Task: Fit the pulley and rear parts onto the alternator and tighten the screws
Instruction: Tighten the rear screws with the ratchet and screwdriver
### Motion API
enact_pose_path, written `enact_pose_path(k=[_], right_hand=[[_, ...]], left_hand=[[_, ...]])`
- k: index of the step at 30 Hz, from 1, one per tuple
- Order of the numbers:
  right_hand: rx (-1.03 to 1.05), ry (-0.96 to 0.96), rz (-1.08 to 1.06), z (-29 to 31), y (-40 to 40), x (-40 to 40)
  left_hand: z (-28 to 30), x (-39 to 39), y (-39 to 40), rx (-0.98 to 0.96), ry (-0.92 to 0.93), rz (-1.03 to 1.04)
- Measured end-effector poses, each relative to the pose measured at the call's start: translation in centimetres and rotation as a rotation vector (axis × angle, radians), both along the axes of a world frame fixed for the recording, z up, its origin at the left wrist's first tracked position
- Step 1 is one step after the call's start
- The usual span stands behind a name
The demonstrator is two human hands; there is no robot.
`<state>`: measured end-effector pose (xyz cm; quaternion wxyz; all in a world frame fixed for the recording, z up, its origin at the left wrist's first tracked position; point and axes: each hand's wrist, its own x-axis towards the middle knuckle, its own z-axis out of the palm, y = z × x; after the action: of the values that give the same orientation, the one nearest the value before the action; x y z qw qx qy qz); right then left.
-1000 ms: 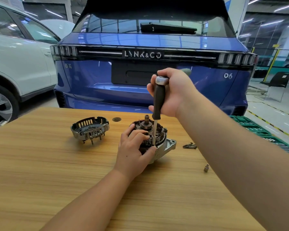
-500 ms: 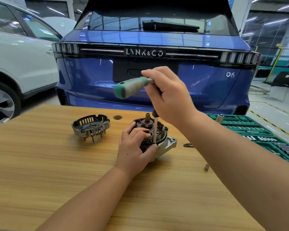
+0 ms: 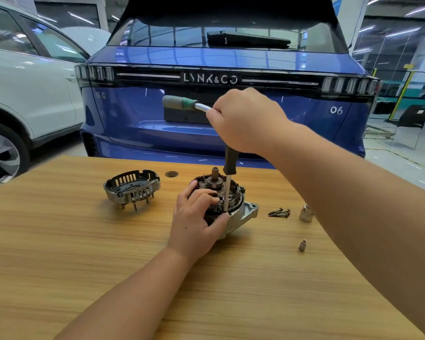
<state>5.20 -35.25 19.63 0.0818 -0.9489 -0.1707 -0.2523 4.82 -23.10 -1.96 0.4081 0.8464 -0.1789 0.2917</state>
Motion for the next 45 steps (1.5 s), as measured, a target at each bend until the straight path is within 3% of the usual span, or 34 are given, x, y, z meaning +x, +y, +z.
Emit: enact_pose_path(k=[4,9,11,14,17,19,23,25,33,45], right_hand=[[0.303,0.279,0.025,1.2,0.0,-0.4],[1.047,0.769,0.169,1.0,-0.9,-0.9],[1.325,0.876,0.261,0.0,-1.2,-0.6],[1.742,0.833,0.339,-1.9,-0.8,0.2],[1.911,0.591,0.436,-3.6,-0.6,0.4],[1.772,0.316,0.474,-4.6,-0.5,0.3],[1.022,-0.251,0.473,-6.3,-0.3,-0.4],[0.798,-0.366,0.495,-6.5,-0.4,-0.2],[0.171,-0.395,0.276,-5.5,-0.9,-0.2],[0.034,-0.101,0.29,-1.5,-0.7,-0.2]], left_hand=[[0.0,0.0,0.0,0.006,0.006,0.004],[0.1,0.0,0.1,-0.003,0.007,-0.002],[0.1,0.0,0.1,-0.004,0.009,-0.005],[0.0,0.1,0.1,-0.001,-0.005,0.0],[-0.1,0.1,0.1,-0.001,-0.006,0.006],[-0.1,0.1,0.1,-0.001,-0.003,0.007],[-0.1,0.2,0.0,-0.001,-0.008,0.006],[-0.1,0.1,0.0,-0.011,-0.022,0.007],[0.0,0.0,-0.1,-0.007,-0.015,0.008],[0.0,-0.1,0.0,-0.017,-0.004,-0.005]])
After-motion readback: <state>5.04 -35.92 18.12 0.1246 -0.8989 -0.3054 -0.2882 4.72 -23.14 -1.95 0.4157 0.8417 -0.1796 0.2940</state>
